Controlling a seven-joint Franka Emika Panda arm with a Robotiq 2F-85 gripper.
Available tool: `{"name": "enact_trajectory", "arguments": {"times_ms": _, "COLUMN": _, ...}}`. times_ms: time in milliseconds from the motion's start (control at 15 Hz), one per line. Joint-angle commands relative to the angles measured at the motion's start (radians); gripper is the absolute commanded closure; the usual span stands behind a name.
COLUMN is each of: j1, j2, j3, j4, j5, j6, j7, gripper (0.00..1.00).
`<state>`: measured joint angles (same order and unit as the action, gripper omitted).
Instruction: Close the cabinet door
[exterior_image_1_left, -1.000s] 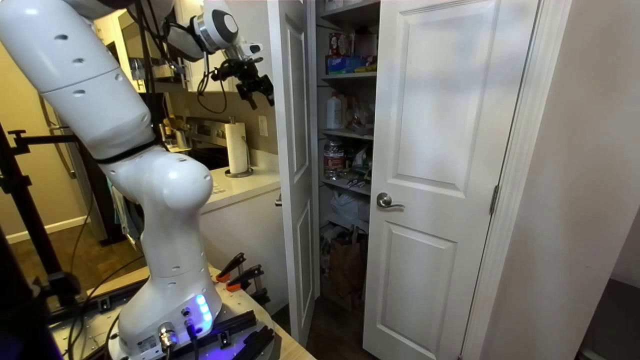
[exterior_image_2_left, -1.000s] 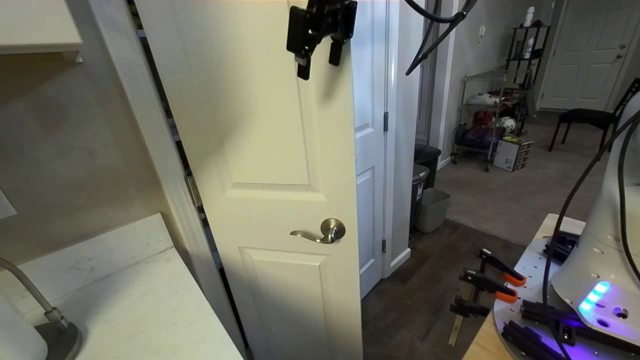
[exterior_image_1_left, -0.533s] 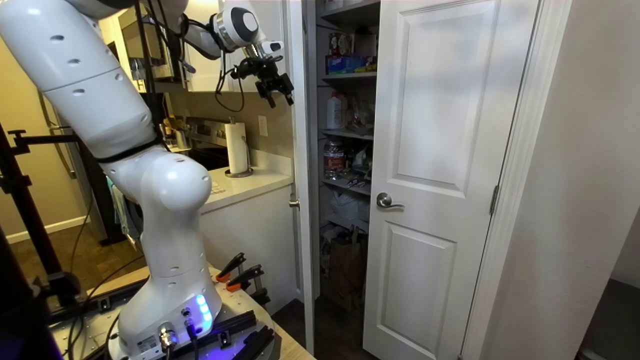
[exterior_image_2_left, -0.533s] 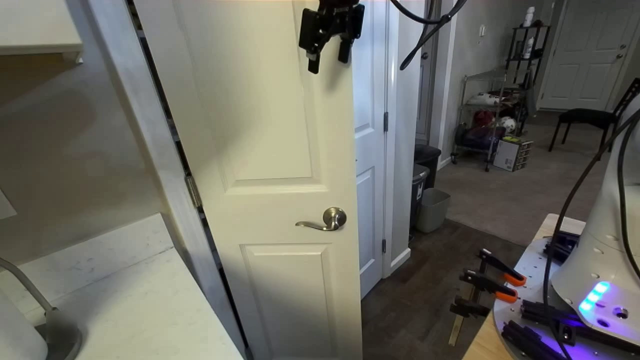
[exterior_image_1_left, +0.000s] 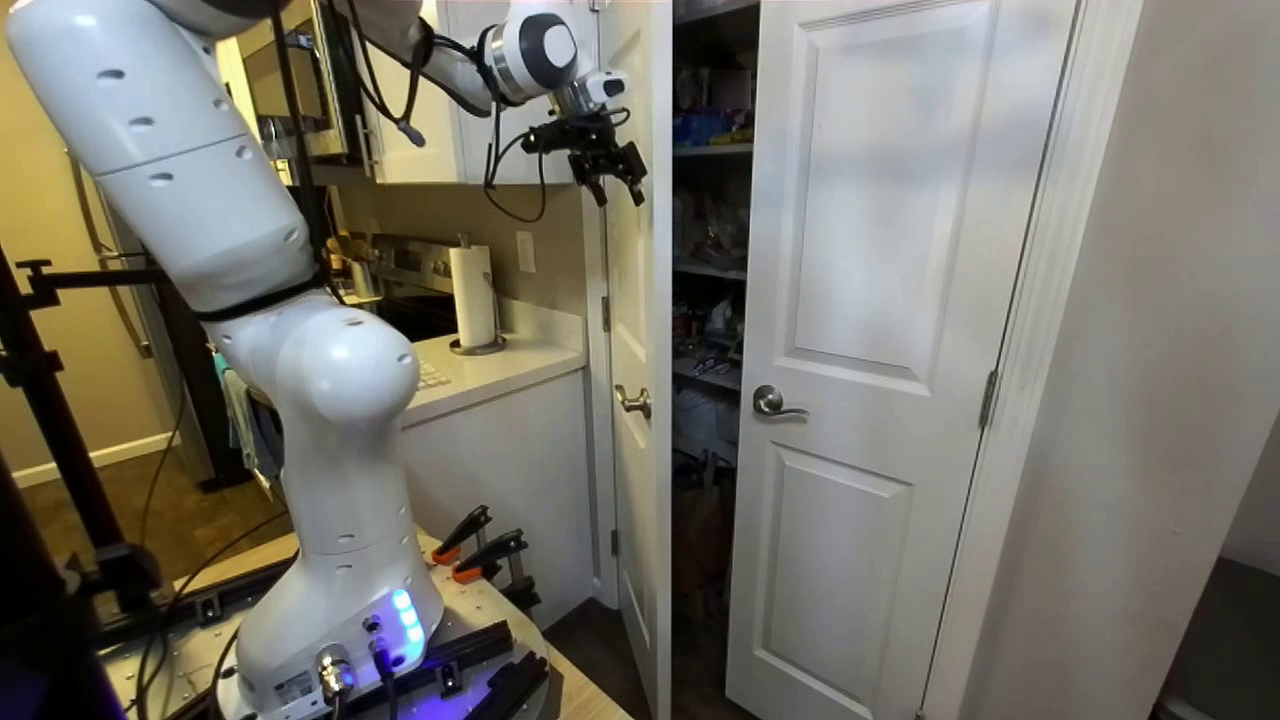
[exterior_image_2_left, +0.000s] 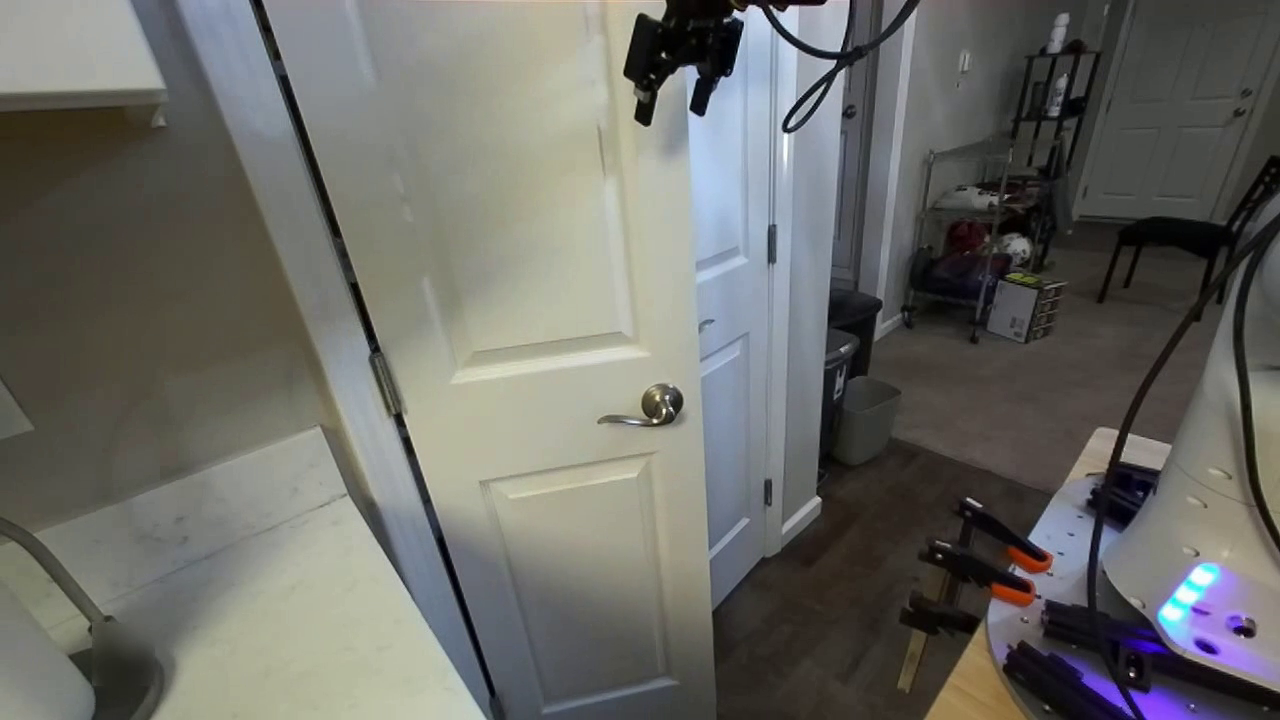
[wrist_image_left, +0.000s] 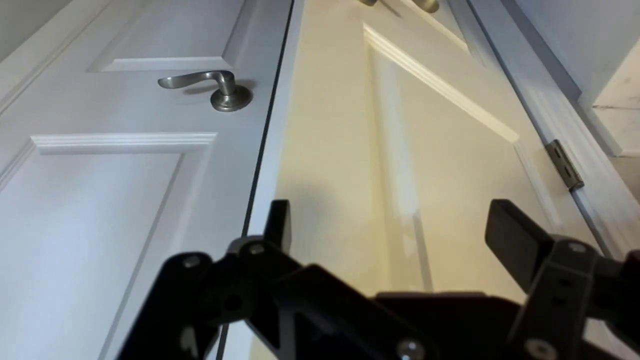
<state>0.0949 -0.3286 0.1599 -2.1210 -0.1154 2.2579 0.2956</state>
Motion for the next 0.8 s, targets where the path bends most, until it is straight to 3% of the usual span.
{"name": "enact_trajectory", "arguments": {"times_ms": 0, "j1": -0.01, "j2": 0.003, "j3": 0.006, "j4": 0.003, "j5": 0.013, "j6": 0.006, "j7": -0.004, "gripper": 0.0}}
{"name": "enact_trajectory", "arguments": {"times_ms": 267, "j1": -0.006, "j2": 0.003, "j3": 0.007, "j4": 0.003, "j5": 0.018, "j6": 0.009, "j7": -0.004, "gripper": 0.0}}
{"name": "enact_trajectory", "arguments": {"times_ms": 733, "j1": -0.007, "j2": -0.126, "j3": 0.169, "j4": -0.185, "j5": -0.119, "j6": 0.002, "j7": 0.232, "gripper": 0.0}}
